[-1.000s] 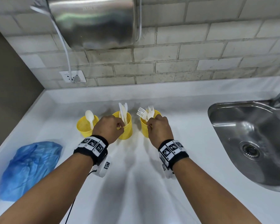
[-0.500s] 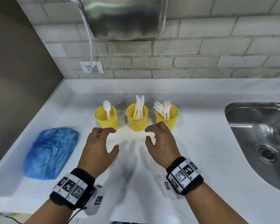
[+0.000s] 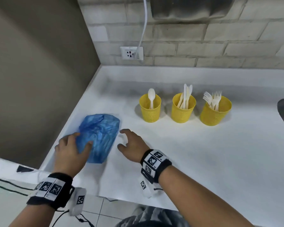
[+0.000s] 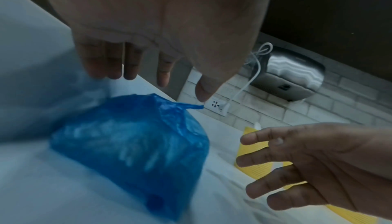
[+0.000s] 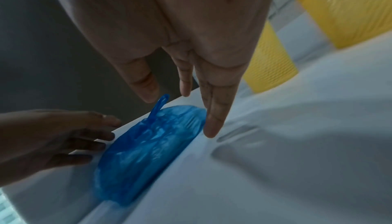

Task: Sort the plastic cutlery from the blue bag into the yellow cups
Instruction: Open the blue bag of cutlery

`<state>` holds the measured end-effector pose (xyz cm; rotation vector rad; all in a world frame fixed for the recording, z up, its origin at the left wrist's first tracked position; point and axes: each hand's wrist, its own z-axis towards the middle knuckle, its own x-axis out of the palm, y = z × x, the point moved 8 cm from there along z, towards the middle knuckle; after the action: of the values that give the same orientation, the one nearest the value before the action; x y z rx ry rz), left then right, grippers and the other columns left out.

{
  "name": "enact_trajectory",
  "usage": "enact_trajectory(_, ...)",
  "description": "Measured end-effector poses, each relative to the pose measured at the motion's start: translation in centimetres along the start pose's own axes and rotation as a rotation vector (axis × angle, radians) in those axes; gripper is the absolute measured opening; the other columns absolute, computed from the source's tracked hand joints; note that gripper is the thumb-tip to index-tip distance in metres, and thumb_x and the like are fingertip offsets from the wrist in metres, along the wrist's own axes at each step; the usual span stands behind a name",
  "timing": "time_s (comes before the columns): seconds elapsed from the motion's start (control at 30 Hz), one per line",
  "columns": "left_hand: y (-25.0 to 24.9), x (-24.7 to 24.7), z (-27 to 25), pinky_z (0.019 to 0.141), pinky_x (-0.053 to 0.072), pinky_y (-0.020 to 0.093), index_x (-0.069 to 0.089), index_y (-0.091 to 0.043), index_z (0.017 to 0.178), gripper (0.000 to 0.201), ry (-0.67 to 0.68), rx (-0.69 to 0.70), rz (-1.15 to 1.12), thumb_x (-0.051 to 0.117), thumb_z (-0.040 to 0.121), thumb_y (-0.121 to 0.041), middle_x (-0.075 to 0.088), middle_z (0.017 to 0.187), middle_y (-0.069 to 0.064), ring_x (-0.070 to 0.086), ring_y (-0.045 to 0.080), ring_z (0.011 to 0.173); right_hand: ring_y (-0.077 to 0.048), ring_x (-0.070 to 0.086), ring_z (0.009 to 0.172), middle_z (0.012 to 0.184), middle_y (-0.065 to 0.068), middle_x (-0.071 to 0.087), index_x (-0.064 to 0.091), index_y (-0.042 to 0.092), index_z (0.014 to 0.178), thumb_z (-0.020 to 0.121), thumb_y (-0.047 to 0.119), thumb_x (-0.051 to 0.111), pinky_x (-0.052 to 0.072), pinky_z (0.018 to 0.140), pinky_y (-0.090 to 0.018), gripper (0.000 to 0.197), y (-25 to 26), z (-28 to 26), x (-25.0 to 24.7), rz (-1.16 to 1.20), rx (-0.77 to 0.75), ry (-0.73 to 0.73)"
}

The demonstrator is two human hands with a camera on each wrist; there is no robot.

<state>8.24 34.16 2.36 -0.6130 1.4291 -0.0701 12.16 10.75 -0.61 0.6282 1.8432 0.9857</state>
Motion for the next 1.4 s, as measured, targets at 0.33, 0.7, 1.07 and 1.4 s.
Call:
enact_trajectory(0.33, 3.1, 5.3, 5.5, 0.101, 0.053, 0.049, 0.047, -0.038, 0.137, 0.086, 0.301, -0.015, -0.098, 0.061, 0.068, -0.086, 0.063, 0.132, 0.002, 0.064, 0.028, 0.115, -0.028, 0.017, 0.155, 0.168, -0.012, 0.010, 0.039, 0.024, 0.154, 0.094, 0.033, 0.066, 0.025, 0.123, -0.032, 0.066, 3.5, 3.5, 4.9, 0.074, 0.057, 0.007)
enact_trajectory(0.7, -6.0, 7.9, -0.3, 0.089, 0.044, 0.034, 0.042, -0.030, 0.143, 0.090, 0.410, 0.158, -0.091, 0.082, 0.070, -0.064, 0.053, 0.113, 0.003, 0.057, 0.028, 0.113, -0.031, 0.056, 0.123, 0.143, -0.010, 0.031, 0.051, 0.010, 0.137, 0.091, 0.035, 0.070, 0.045, 0.109, -0.037, 0.056, -2.7, -0.9, -0.7, 0.089, 0.250, -0.273)
enact_trajectory(1.07, -17.9, 13.2, -7.2, 0.079, 0.040, 0.030, 0.049, -0.032, 0.136, 0.087, 0.503, 0.379, -0.138, 0.070, 0.063, -0.073, 0.054, 0.095, 0.001, 0.059, 0.027, 0.097, -0.036, 0.053, 0.117, 0.136, -0.008, 0.032, 0.049, 0.016, 0.131, 0.082, 0.039, 0.077, 0.047, 0.104, -0.045, 0.062, -10.8, -8.6, -9.1, -0.040, 0.380, -0.418)
enact_trajectory(1.4, -26.0, 17.0, -13.2, 0.086, 0.045, 0.030, 0.050, -0.033, 0.140, 0.077, 0.548, 0.423, -0.183, 0.078, 0.074, -0.062, 0.056, 0.102, 0.001, 0.057, 0.024, 0.105, -0.034, 0.049, 0.123, 0.139, -0.005, 0.032, 0.044, 0.019, 0.139, 0.079, 0.033, 0.077, 0.044, 0.108, -0.043, 0.070, -17.1, -14.1, -16.8, -0.071, 0.376, -0.385)
